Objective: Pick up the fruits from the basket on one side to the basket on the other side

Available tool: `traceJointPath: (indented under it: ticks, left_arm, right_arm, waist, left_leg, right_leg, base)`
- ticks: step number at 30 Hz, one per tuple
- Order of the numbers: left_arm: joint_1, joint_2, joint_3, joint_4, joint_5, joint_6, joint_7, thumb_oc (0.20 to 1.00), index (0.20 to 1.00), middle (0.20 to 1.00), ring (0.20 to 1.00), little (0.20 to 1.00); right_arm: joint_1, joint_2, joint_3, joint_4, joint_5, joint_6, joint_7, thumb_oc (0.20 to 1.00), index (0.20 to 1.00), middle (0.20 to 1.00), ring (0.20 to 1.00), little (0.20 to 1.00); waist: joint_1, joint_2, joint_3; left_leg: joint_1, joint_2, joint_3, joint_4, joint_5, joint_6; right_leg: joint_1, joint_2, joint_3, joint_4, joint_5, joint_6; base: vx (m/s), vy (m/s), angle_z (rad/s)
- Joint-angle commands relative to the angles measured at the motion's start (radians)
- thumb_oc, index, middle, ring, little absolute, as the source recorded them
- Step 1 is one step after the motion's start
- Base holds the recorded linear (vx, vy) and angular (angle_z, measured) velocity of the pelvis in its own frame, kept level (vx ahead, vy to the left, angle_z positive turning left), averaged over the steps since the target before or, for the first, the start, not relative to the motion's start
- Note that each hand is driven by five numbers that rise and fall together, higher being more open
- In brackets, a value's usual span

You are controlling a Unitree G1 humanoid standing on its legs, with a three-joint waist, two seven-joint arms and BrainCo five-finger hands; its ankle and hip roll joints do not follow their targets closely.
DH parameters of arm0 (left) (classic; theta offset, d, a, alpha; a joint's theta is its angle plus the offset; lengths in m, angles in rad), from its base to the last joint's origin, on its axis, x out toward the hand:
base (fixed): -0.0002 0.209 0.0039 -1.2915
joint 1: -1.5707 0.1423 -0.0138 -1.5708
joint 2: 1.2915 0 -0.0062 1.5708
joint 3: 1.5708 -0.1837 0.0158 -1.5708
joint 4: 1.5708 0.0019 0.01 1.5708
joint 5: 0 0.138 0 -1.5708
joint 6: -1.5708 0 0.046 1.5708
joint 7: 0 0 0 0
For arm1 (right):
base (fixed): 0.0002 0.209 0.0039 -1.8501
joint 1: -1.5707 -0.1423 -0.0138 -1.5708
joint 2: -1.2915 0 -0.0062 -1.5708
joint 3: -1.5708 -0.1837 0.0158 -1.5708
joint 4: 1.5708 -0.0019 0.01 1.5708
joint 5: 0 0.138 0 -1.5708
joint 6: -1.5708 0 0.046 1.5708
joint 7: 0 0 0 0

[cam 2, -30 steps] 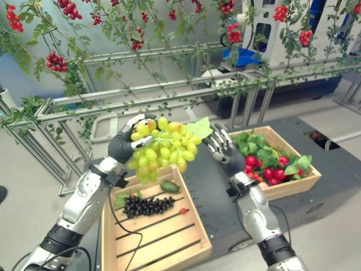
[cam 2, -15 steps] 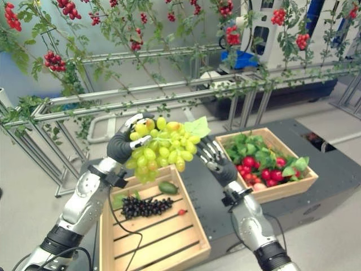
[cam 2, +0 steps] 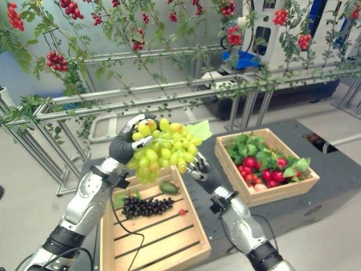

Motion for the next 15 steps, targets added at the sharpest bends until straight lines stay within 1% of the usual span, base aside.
traceJointPath:
  ticks: [1, 15]
  left_arm:
    - [-0.058, 0.022, 0.006, 0.010, -0.019, -0.075, -0.005, 0.200, 0.200, 0.200, 0.200, 0.200]
    - [-0.028, 0.042, -0.007, 0.004, 0.002, -0.066, -0.024, 0.200, 0.200, 0.200, 0.200, 0.200]
  right_arm:
    - [-0.084, 0.053, -0.004, -0.065, 0.010, -0.043, 0.013, 1.000, 1.000, 1.000, 1.000, 1.000]
    - [-0.090, 0.052, -0.010, -0.120, 0.034, -0.060, 0.009, 1.000, 1.000, 1.000, 1.000, 1.000]
  waist:
    - [0.001, -0.067, -0.025]
    - [0.000, -0.067, -0.022]
  left_leg:
    - [0.003, -0.096, 0.010, 0.062, -0.111, 0.071]
    - [0.001, -0.094, 0.008, 0.068, -0.113, 0.072]
  right_leg:
    - [0.075, -0.018, -0.008, -0.042, -0.012, 0.065]
    - [0.070, -0.018, -0.004, -0.041, -0.010, 0.066]
  base:
    - [0.00, 0.000, 0.00]
    - [0.00, 0.000, 0.00]
